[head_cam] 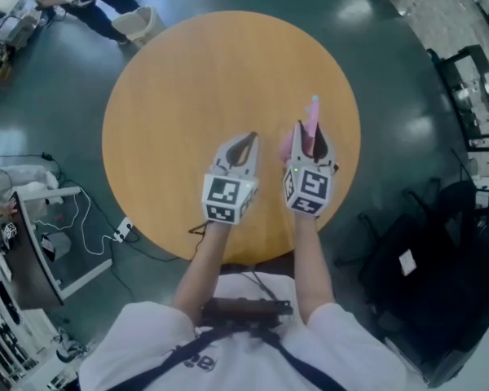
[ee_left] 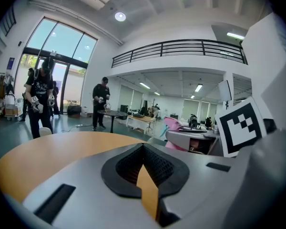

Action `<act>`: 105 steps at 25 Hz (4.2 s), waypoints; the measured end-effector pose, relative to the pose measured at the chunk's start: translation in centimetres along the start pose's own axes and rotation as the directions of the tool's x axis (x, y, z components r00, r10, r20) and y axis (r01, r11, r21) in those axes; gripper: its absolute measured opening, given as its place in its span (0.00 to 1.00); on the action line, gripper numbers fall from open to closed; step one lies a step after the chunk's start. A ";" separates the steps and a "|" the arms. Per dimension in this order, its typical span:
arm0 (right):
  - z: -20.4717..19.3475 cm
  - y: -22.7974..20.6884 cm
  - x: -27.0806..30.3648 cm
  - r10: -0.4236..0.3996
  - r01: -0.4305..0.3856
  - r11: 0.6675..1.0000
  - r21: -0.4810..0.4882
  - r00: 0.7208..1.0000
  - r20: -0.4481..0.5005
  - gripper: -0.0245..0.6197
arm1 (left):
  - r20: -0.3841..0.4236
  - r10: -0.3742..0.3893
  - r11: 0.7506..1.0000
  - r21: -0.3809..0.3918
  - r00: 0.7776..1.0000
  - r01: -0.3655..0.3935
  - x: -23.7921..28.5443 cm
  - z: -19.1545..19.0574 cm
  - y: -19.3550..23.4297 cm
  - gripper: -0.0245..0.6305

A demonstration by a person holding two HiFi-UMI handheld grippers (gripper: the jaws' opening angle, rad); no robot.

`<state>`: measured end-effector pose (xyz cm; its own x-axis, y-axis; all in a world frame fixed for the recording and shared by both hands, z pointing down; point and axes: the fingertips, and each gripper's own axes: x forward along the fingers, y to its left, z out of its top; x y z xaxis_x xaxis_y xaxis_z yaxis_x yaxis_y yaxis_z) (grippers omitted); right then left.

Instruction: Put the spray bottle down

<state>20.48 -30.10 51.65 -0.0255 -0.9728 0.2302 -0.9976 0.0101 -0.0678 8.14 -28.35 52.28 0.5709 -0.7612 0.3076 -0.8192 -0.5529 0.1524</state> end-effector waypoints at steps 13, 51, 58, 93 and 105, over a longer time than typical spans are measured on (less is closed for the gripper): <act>1.2 -0.4 9.7 0.072 -0.065 0.995 -0.073 0.992 0.103 0.31 | -0.074 0.074 0.997 -0.034 0.995 -0.076 3.1 -3.5 2.0 0.05; -0.2 0.2 15.6 0.120 -0.089 0.983 -0.158 0.974 0.193 0.45 | -0.049 0.051 0.998 -0.044 0.997 -0.054 4.0 -4.3 4.1 0.05; 0.2 0.4 10.6 0.117 -0.095 0.988 -0.118 0.972 0.202 0.45 | 0.009 0.033 0.999 -0.024 0.999 -0.033 1.4 -2.3 2.6 0.05; 8.8 12.7 -11.7 0.200 -0.210 0.978 0.018 0.951 0.237 0.07 | 0.272 -0.079 0.989 0.142 0.959 0.041 -11.7 9.0 1.9 0.05; 11.3 14.0 -12.2 0.148 -0.138 0.989 -0.060 0.961 0.232 0.06 | 0.337 -0.091 0.990 0.131 0.937 0.049 -13.4 12.2 2.0 0.05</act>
<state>7.54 -20.74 36.94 -0.1578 -0.9874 -0.0145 -0.9866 0.1583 -0.0407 -0.44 -23.40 37.02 0.6280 -0.7771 -0.0419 -0.7759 -0.6293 0.0432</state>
